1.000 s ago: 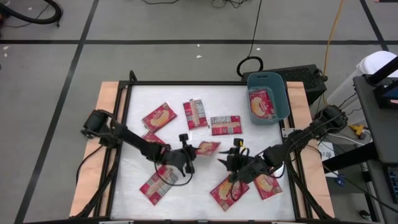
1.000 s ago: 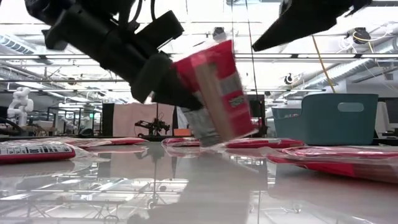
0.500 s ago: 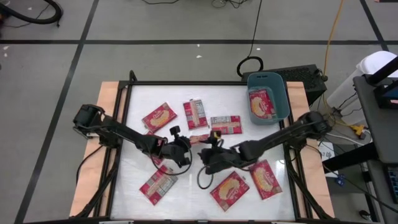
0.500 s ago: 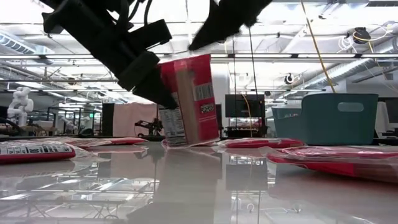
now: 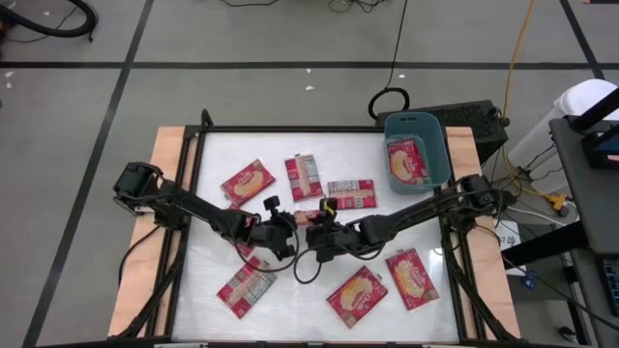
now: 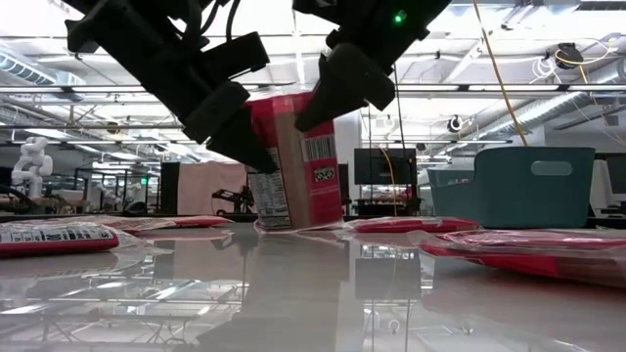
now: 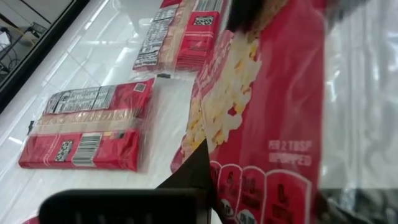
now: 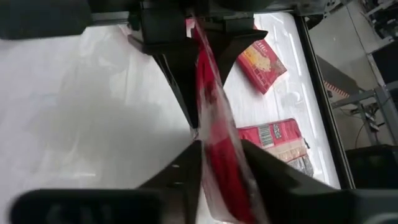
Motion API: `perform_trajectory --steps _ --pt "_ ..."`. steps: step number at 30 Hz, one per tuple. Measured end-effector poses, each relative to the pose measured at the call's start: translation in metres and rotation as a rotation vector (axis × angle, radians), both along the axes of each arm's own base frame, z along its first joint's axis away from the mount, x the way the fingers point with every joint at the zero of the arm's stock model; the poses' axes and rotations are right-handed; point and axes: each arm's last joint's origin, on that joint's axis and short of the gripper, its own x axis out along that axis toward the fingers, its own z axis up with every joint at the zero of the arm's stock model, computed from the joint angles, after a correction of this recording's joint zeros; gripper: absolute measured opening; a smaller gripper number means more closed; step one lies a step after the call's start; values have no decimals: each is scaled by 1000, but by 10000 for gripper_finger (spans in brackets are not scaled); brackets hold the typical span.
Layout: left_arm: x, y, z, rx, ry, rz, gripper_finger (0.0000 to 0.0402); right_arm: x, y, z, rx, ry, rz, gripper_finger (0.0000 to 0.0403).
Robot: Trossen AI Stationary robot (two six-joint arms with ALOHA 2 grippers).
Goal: Sort popcorn bags into baskets
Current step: Put the red popcorn bag into the blue bin
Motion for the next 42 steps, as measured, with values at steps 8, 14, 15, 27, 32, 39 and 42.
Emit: perform_trajectory --steps 8,14,15,27,32,39,42 --pt "0 -4 1 -10 -16 -3 79 -3 0 -2 -2 36 -2 13" --pt "-7 -21 1 35 -49 26 191 -21 3 7 43 83 -65 7" --pt "-8 -24 1 56 -50 30 203 -25 4 10 50 88 -69 4" --pt "3 -28 2 41 -112 -67 191 -68 20 10 141 -23 -39 1" --pt "5 -29 1 30 -125 -69 171 -93 23 9 179 -70 -25 1" --pt "7 -26 1 7 -128 -84 164 -127 25 32 197 -125 58 0" --pt "8 -23 1 -15 -123 -86 164 -138 24 43 183 -156 70 0"
